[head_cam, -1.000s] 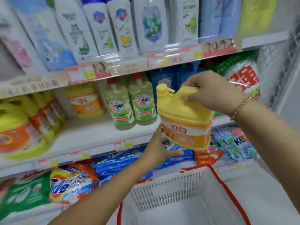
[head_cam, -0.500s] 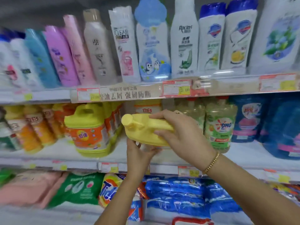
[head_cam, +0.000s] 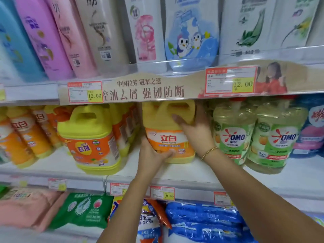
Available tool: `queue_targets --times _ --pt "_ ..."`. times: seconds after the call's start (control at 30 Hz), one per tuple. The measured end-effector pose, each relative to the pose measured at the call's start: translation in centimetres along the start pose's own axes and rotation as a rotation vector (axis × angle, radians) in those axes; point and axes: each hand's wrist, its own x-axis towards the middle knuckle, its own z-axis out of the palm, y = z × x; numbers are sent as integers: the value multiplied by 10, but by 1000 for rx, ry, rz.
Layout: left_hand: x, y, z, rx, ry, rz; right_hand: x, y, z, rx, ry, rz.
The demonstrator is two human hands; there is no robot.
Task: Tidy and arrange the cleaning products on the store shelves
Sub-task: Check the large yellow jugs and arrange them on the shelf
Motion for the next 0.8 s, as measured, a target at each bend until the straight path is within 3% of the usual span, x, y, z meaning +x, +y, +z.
queue_targets --times 0.1,0.3,0.53,0.8 --pt "19 1 4 -17 -34 1 -7 30 10 83 -101 230" --pt "50 1 3 -64 -70 16 -9 78 17 -112 -296 461" --pt "75 1 -2 -75 -270 -11 -2 89 28 -138 -356 548" --pt "80 0 -2 -138 -322 -15 19 97 31 -139 -437 645"
